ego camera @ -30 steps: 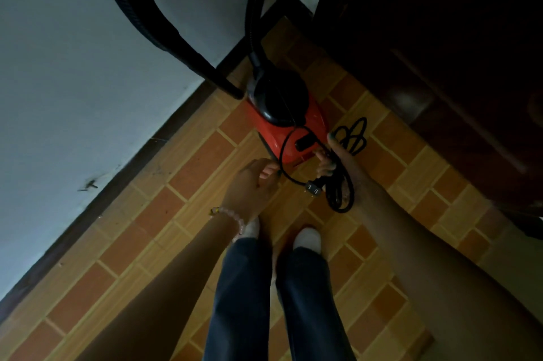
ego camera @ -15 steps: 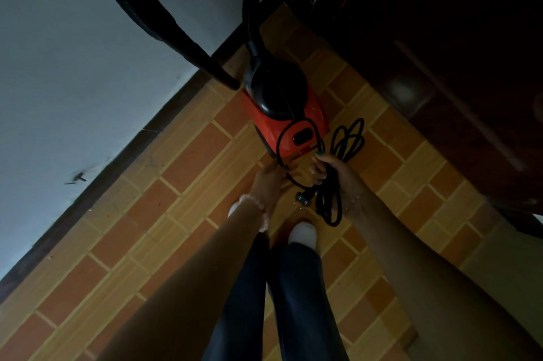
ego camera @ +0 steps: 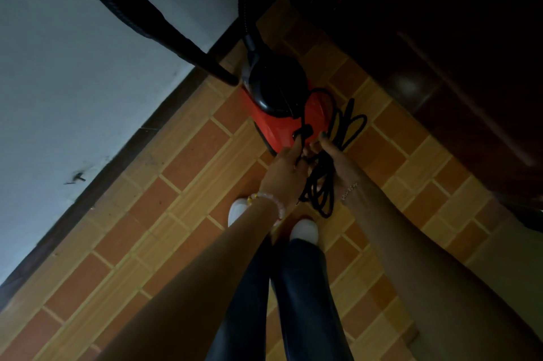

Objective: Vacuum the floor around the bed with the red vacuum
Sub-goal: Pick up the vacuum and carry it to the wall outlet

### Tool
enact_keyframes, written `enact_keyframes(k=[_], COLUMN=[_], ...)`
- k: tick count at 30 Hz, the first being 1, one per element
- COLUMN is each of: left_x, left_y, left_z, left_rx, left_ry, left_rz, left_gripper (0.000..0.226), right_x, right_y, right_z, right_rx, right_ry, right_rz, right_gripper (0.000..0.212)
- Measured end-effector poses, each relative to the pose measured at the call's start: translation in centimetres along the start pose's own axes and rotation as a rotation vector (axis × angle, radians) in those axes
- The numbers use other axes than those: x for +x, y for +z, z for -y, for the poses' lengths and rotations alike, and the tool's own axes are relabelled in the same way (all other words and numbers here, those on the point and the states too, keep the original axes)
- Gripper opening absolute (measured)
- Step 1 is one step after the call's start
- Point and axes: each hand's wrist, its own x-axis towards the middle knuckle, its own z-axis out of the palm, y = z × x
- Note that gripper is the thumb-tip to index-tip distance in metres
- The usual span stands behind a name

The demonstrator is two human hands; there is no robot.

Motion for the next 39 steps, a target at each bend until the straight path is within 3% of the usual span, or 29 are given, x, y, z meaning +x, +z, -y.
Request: enact_keyframes(k=[3, 7, 12, 18, 24, 27, 32, 35, 39], left_x=[0.2, 0.1, -0.4, -1.9, 1.0, 2.9, 5.0, 5.6, 6.5], left_y=[0.0, 0.3, 0.0, -4.1, -11.8, -14.5, -17.0, -17.6, -17.9], left_z=[-0.6, -1.0, 0.0, 2.0, 2.7, 2.7, 2.1, 1.9, 1.8], left_rx=[0.047, 0.093, 0.145, 0.053, 0.048, 0.007, -0.109, -0.157, -0.192], left_ry=[0.019, 0.058, 0.068, 0.058, -0.047, -0.069, -0.141, -0.105, -0.039], left_rz=[0.026, 0.095, 0.151, -0.154, -0.438, -0.548, -0.669, -0.711, -0.729], left_gripper=[0.048, 0.038, 0.042, 0.047, 0.028, 0.036, 0.062, 0.065, 0.059], right_x=[0.4, 1.0, 2.0, 3.4, 4.9, 6.1, 8.2, 9.5, 10.5], right_y=[0.1, 0.5, 0.3, 0.4, 1.7, 3.0, 5.2, 5.0, 5.2], right_z=[0.9, 1.8, 1.6, 3.4, 4.7, 5.6, 7.0, 6.7, 6.3], right_rx=[-0.117, -0.303, -0.301, -0.277, -0.296, -0.283, -0.254, -0.36, -0.451], right_ry=[-0.02, 0.015, 0.003, -0.013, -0.024, -0.06, -0.059, -0.109, -0.209], right_rz=[0.003, -0.051, -0.093, -0.225, -0.194, -0.211, -0.219, -0.321, -0.424], right_gripper=[0.029, 0.041, 0.024, 0.022, 0.022, 0.029, 0.015, 0.034, 0.03])
